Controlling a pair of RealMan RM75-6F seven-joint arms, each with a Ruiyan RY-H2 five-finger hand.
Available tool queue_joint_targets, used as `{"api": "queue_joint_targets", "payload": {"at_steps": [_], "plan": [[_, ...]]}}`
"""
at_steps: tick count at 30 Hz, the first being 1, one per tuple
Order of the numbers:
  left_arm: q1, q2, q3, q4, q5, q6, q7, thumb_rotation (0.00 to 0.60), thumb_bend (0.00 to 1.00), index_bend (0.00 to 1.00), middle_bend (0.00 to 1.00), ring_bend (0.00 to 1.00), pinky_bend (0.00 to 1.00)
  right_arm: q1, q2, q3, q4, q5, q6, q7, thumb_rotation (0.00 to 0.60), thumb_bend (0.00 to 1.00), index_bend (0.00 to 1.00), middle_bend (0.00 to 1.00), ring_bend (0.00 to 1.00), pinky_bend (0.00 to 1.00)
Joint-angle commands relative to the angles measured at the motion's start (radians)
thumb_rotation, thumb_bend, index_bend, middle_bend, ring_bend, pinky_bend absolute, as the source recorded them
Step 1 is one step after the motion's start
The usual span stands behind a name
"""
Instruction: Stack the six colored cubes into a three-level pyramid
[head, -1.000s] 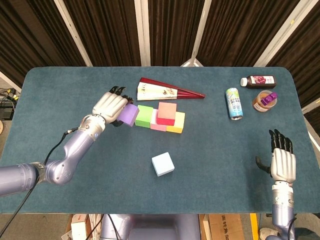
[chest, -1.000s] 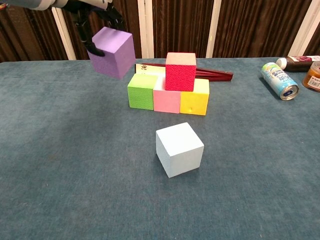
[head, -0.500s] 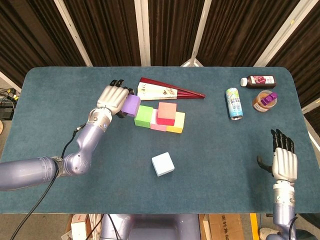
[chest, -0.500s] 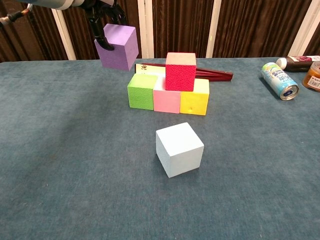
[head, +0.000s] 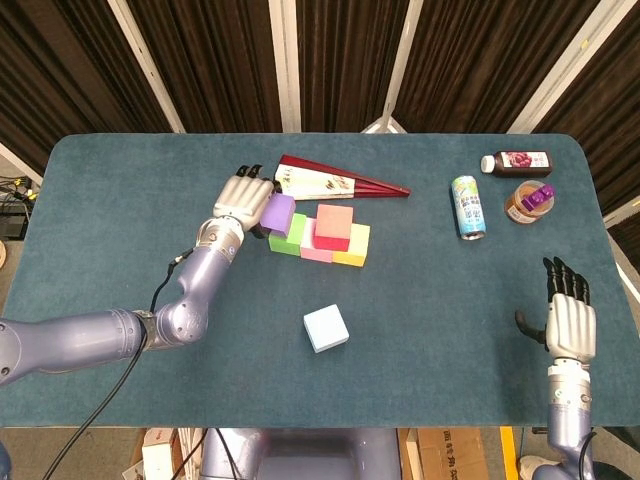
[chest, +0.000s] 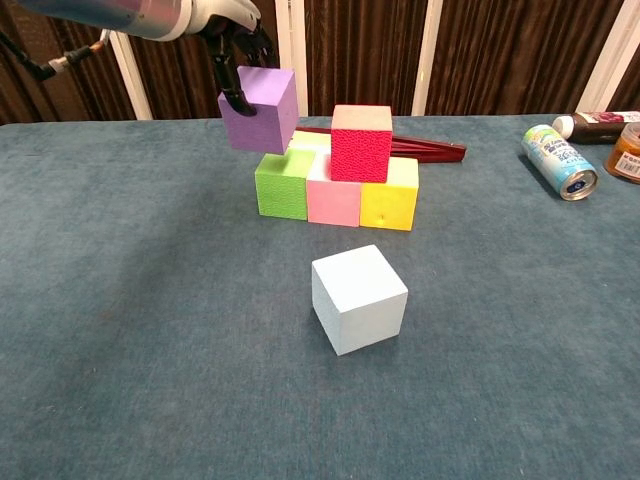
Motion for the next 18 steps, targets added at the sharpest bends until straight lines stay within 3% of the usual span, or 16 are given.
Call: {"api": "queue_joint_targets", "payload": {"at_steps": [1, 18], "plan": [[-0.009, -0.017, -0.003, 0.014, -0.021, -0.001, 0.011, 0.6, 0.43, 0.32, 0.29, 0.0, 0.0, -0.001, 0.001, 0.002, -0.001, 0.003, 0.002, 0.001, 0.6, 0.33, 0.01, 0.04, 0.0, 0.0], [-0.04, -0.049, -0.052, 0.059, -0.164, -0.032, 0.038, 0.6, 0.43, 0.33, 0.29, 0.0, 0.0, -0.005, 0.005, 0.002, -0.008, 0.006, 0.013, -0.005, 0.6, 0.34, 0.01, 0.04, 0.0, 0.0]]}}
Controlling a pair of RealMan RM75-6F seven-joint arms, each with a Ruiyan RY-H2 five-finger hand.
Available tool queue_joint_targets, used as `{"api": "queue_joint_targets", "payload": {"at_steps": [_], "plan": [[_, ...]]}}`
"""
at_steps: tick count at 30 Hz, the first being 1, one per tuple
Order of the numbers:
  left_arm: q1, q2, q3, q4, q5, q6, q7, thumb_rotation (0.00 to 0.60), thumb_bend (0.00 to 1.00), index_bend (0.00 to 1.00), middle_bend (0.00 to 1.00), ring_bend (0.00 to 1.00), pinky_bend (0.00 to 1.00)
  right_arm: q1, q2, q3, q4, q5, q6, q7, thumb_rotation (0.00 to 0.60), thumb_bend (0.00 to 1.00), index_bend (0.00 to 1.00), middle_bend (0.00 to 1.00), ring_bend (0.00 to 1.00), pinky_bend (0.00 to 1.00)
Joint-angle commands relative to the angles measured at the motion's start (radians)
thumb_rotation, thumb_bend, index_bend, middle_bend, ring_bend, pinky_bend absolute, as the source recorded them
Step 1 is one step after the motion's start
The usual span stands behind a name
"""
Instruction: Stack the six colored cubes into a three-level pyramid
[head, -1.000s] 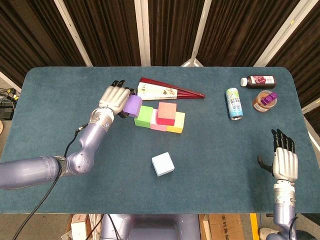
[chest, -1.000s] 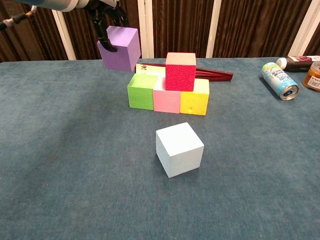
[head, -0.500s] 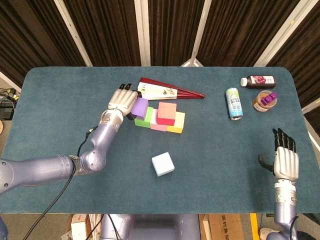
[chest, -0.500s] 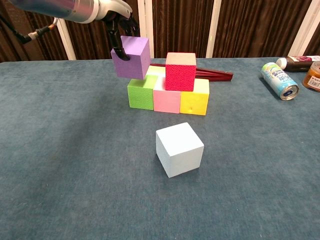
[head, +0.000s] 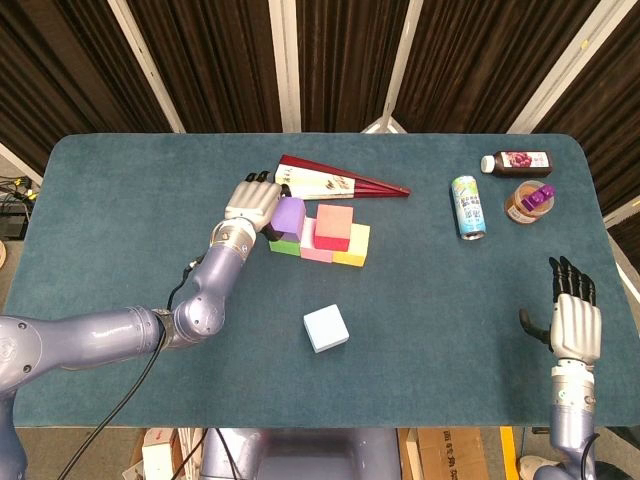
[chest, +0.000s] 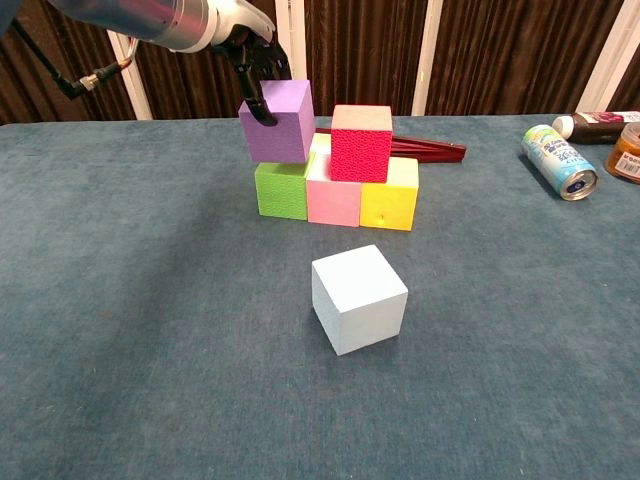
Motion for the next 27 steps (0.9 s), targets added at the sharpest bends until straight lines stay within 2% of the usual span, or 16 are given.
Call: {"api": "queue_joint_targets", "payload": {"at_steps": [1, 10, 18, 27], "plan": [[-0.015, 0.002, 0.0, 0.002, -0.034, -0.008, 0.026, 0.6, 0.43, 0.33, 0.29, 0.0, 0.0, 0.001, -0.001, 0.0, 0.001, 0.001, -0.003, 0.0, 0.6, 0.34, 0.01, 0.04, 0.0, 0.0], [-0.057, -0.006, -0.014, 0.026, -0.11, -0.005, 0.081, 0.6, 0.43, 0.31, 0.28, 0.0, 0.0, 0.006, -0.003, 0.0, 0.007, 0.01, -0.014, -0.001, 0.6, 0.34, 0.01, 0.04, 0.0, 0.0], [-0.1, -0.03, -0.007, 0.069, -0.168, 0.008, 0.17, 0.6, 0.43, 0.3, 0.26, 0.0, 0.0, 0.008, -0.003, -0.001, 0.011, 0.017, -0.021, -0.008, 0.6, 0.34, 0.01, 0.04, 0.0, 0.0], [-0.102, -0.068, -0.02, 0.135, -0.193, -0.036, 0.2, 0.6, 0.43, 0.3, 0.24, 0.0, 0.0, 0.009, -0.005, 0.002, 0.012, 0.027, -0.017, -0.021, 0.6, 0.34, 0.01, 0.04, 0.0, 0.0]]}}
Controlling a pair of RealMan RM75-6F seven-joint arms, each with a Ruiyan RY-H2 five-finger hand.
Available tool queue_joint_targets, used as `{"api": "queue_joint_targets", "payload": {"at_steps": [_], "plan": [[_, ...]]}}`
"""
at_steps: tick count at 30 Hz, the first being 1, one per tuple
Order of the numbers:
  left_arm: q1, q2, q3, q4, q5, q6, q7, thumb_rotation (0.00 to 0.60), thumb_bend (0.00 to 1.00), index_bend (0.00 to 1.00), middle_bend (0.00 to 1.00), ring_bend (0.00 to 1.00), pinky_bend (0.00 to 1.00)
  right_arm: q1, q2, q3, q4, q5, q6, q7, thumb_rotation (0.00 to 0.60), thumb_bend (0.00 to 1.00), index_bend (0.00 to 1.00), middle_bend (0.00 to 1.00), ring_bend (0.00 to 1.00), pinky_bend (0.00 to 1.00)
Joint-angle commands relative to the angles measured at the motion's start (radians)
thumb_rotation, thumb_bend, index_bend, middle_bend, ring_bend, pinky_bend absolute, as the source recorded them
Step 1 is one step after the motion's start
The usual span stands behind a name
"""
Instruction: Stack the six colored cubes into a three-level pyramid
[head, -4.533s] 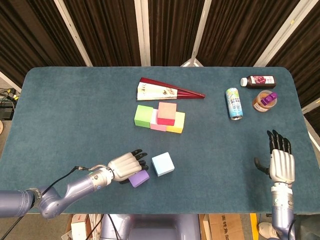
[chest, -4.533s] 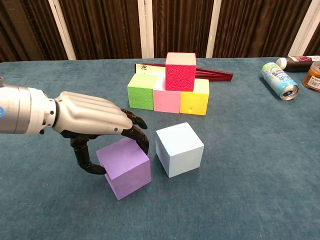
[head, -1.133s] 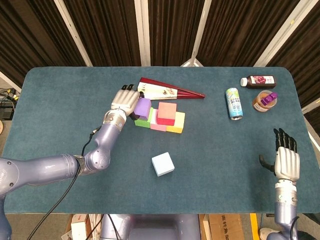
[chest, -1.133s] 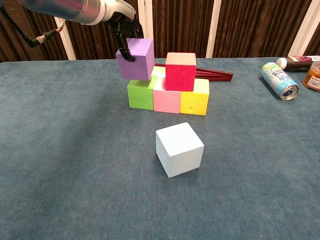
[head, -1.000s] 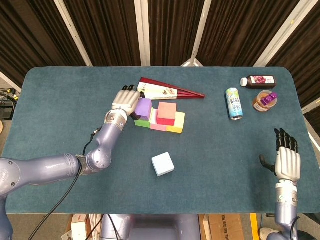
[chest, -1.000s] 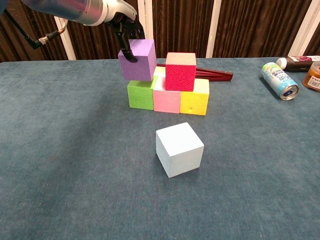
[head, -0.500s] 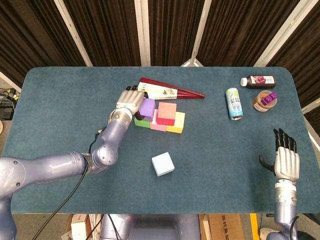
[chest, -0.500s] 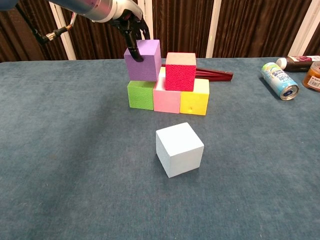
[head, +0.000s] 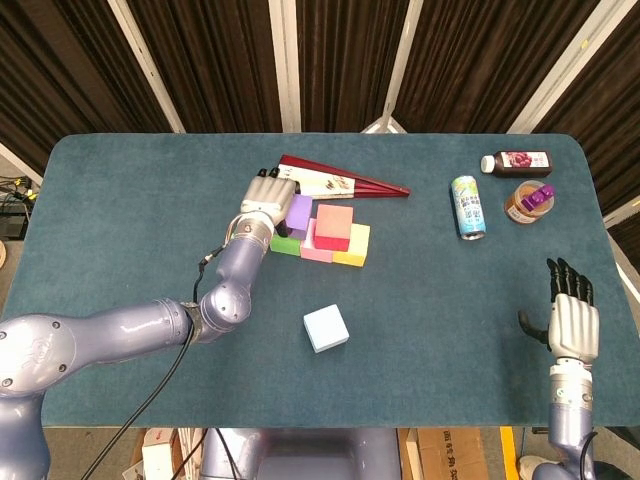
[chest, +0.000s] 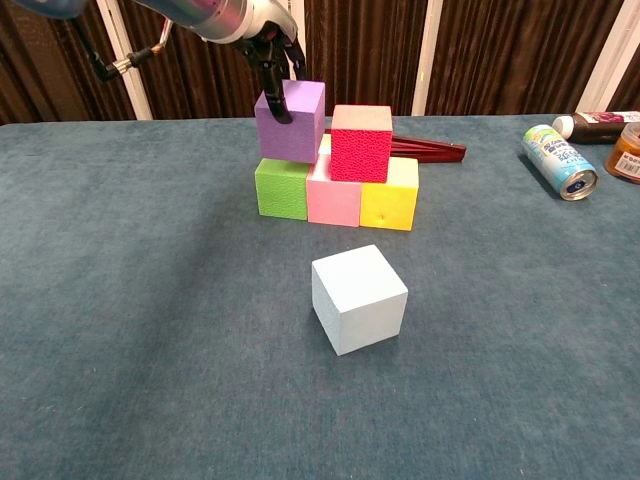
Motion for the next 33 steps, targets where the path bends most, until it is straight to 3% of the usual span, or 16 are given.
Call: {"api": "queue_joint_targets", "payload": {"at_steps": [1, 33], "plan": [[0.004, -0.01, -0.006, 0.018, -0.002, -0.017, 0.003, 0.6, 0.43, 0.3, 0.24, 0.0, 0.0, 0.0, 0.001, 0.0, 0.0, 0.001, 0.001, -0.001, 0.6, 0.34, 0.01, 0.04, 0.0, 0.0], [0.015, -0.016, -0.01, 0.05, -0.015, -0.089, -0.017, 0.6, 0.41, 0.27, 0.19, 0.0, 0.0, 0.0, 0.006, 0.003, -0.007, 0.016, -0.002, -0.006, 0.6, 0.33, 0.01, 0.05, 0.0, 0.0]]}}
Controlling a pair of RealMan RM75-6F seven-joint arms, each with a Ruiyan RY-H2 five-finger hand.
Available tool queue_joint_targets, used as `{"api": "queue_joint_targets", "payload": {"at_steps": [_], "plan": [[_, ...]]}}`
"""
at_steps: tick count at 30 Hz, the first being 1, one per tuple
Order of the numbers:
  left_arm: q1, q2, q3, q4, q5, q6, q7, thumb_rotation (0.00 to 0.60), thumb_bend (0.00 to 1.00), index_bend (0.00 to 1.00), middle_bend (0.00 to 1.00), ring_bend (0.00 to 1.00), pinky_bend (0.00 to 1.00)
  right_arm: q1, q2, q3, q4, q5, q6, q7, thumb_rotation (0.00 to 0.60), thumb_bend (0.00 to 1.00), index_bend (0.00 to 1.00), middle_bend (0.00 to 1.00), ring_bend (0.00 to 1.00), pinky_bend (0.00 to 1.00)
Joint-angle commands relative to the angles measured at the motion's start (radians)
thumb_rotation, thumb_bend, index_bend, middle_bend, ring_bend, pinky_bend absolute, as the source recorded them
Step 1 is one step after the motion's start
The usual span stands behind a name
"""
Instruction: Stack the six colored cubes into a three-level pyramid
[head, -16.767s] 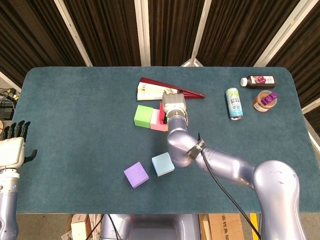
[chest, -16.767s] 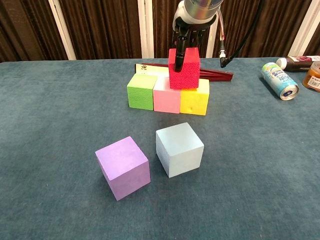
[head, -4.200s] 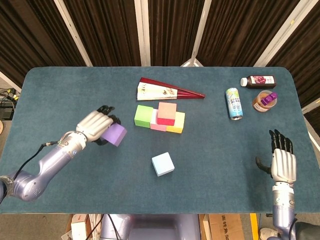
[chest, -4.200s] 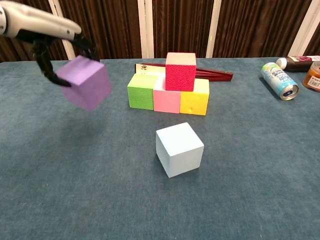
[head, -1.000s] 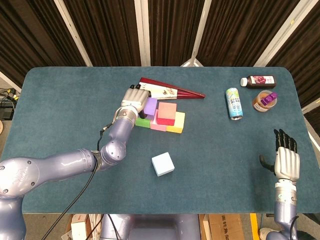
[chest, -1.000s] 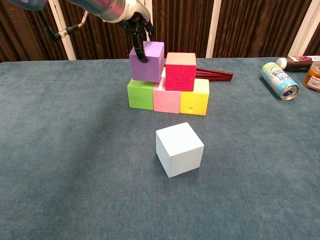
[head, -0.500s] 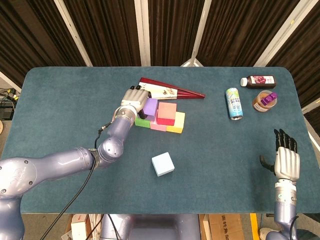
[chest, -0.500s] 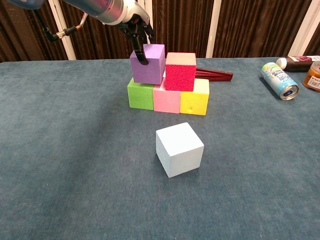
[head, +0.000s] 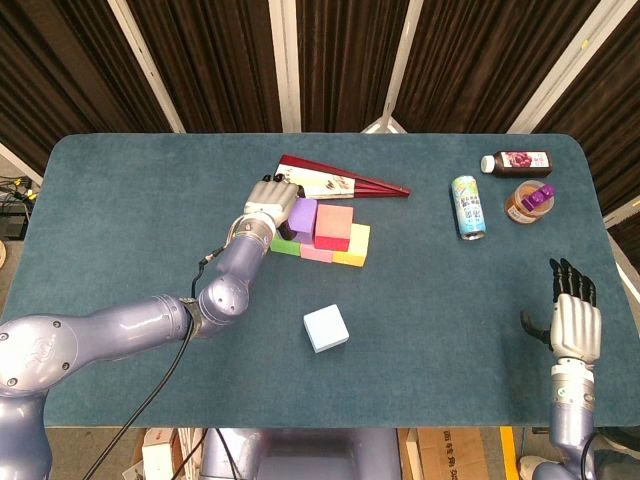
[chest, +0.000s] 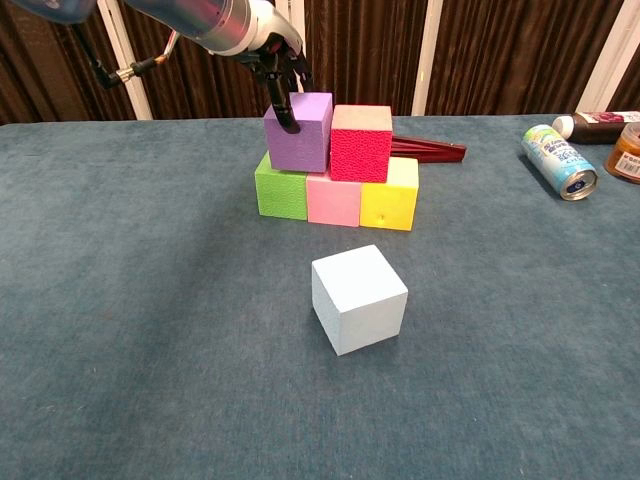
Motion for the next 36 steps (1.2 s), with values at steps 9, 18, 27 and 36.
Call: {"api": "queue_joint_targets", "payload": {"at_steps": [9, 18, 27, 36], "plan": [[-0.003, -0.004, -0.001, 0.002, 0.003, -0.002, -0.009, 0.6, 0.41, 0.27, 0.18, 0.0, 0.0, -0.001, 0.003, 0.0, -0.003, 0.001, 0.003, 0.0, 0.6, 0.34, 0.01, 0.04, 0.0, 0.0], [-0.008, -0.002, 0.006, -0.002, -0.009, -0.002, -0.003, 0.6, 0.41, 0.27, 0.18, 0.0, 0.0, -0.002, 0.003, 0.001, -0.003, 0.001, 0.004, 0.002, 0.6, 0.34, 0.01, 0.04, 0.0, 0.0], [-0.017, -0.002, 0.013, -0.004, -0.025, 0.0, 0.012, 0.6, 0.41, 0.27, 0.18, 0.0, 0.0, -0.002, 0.002, 0.002, -0.002, 0.0, 0.006, 0.004, 0.6, 0.34, 0.01, 0.04, 0.0, 0.0], [-0.021, -0.017, 0.015, 0.013, -0.025, -0.004, 0.015, 0.6, 0.41, 0.27, 0.16, 0.0, 0.0, -0.001, 0.003, 0.003, -0.001, 0.004, 0.004, 0.006, 0.6, 0.33, 0.01, 0.04, 0.0, 0.0]]}}
